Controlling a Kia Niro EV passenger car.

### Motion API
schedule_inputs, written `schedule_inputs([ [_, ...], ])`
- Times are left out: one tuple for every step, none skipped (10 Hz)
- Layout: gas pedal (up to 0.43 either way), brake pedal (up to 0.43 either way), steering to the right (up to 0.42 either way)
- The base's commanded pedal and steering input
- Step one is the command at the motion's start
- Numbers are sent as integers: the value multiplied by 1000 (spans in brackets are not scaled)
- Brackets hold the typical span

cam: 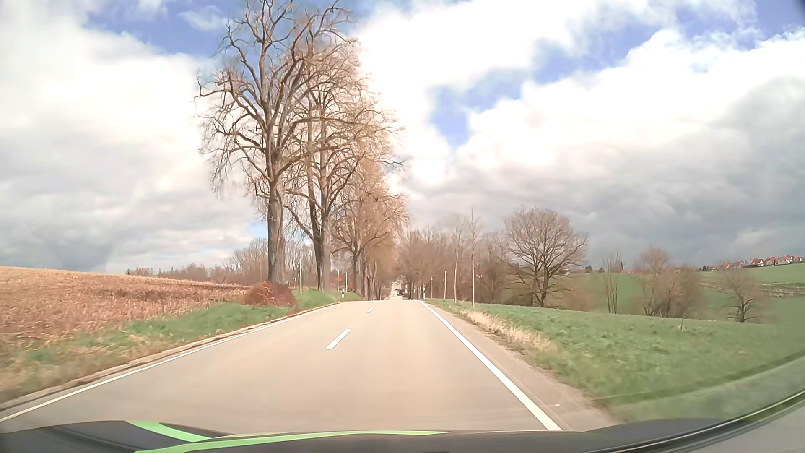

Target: Follow the waypoints while adhering to traffic rules and regulations

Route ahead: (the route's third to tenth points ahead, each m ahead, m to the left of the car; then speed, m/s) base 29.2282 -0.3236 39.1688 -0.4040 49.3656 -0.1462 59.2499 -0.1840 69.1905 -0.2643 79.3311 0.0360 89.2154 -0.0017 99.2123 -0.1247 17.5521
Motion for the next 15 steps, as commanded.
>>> schedule_inputs([
  [311, 0, -1],
  [268, 0, -2],
  [260, 0, -1],
  [228, 0, -1],
  [197, 0, -1],
  [177, 0, -1],
  [118, 0, -1],
  [59, 0, -2],
  [0, 0, -1],
  [0, 0, -1],
  [0, 0, -1],
  [0, 0, -1],
  [0, 0, -1],
  [0, 0, -1],
  [0, 0, -1],
])
